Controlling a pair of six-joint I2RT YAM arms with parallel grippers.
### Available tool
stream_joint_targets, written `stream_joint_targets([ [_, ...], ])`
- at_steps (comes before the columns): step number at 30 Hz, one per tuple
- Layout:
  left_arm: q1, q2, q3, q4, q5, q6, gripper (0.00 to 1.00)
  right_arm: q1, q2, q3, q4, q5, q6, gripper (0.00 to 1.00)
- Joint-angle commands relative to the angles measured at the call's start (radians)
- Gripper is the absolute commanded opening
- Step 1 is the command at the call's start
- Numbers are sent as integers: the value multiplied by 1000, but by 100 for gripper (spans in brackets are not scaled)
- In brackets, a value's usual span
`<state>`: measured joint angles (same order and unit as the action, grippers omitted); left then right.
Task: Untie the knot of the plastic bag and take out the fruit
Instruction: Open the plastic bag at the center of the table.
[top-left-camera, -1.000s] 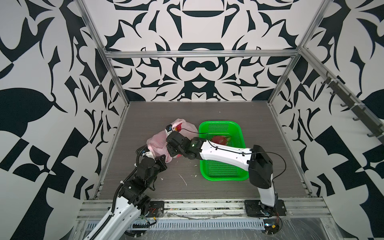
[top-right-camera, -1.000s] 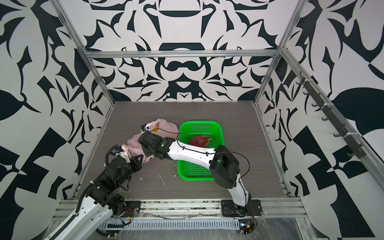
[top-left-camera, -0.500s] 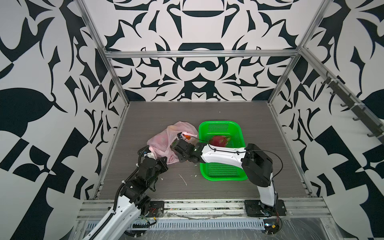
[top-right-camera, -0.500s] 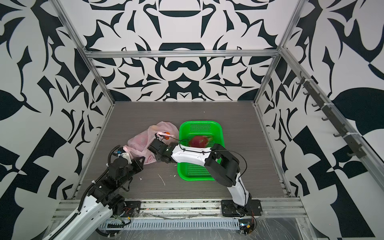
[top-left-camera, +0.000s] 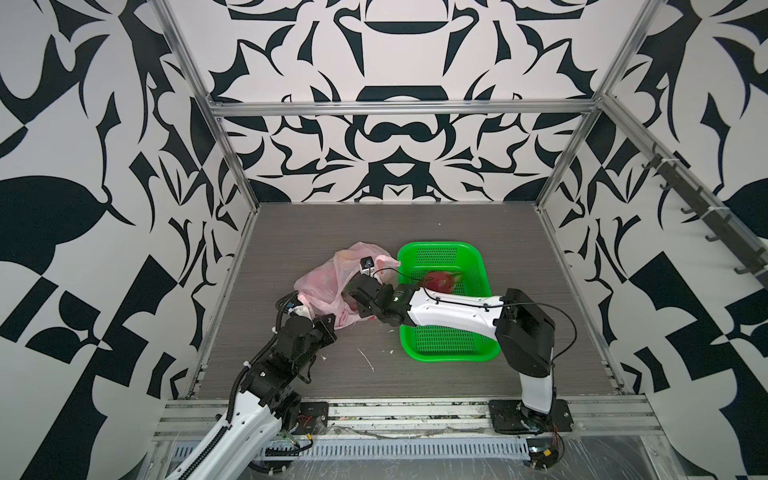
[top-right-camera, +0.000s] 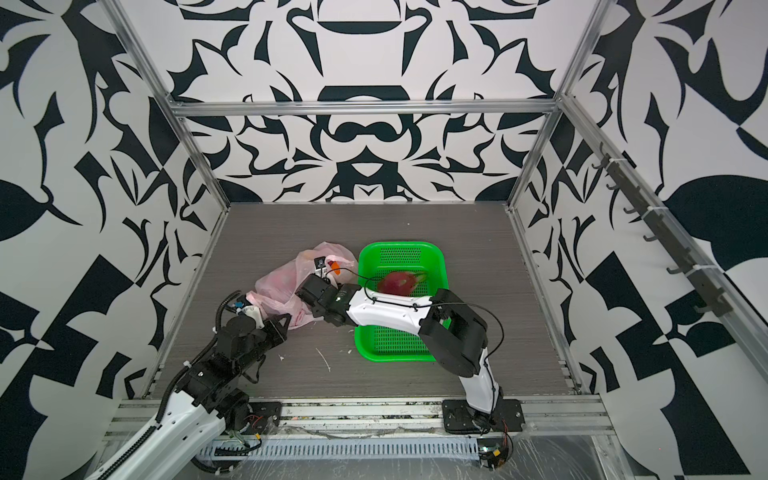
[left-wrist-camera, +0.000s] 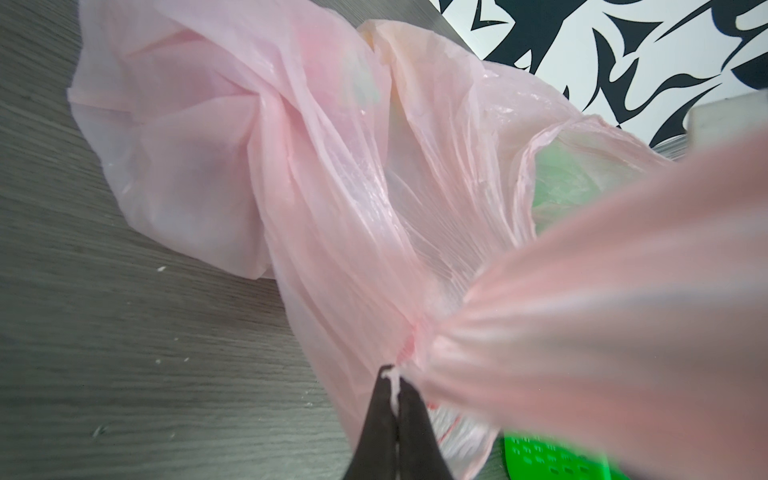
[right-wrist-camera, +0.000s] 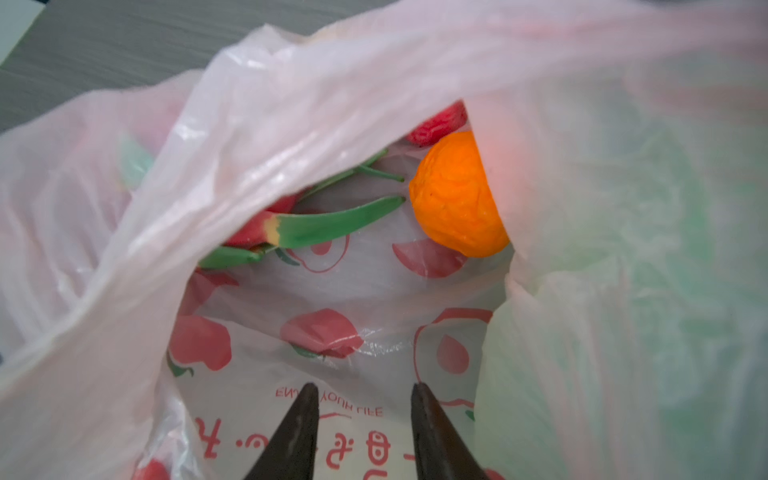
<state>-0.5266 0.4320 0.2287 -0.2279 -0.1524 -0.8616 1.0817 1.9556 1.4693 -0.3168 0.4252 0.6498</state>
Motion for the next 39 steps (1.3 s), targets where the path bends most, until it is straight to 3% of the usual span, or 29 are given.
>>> stream_joint_targets([
  [1, -3, -2, -11, 21, 20, -8, 0, -19, 0, 76, 34, 45, 58, 41],
  [6, -3, 23, -1, 43, 53, -10, 0, -52, 32, 118, 46, 47, 153, 42],
  [23, -4, 149, 150, 55, 154, 46, 0, -92, 125, 243, -57, 29, 149, 45],
  [39, -4, 162, 162, 1, 237, 83, 0, -158, 226, 381, -159, 32, 206, 55],
])
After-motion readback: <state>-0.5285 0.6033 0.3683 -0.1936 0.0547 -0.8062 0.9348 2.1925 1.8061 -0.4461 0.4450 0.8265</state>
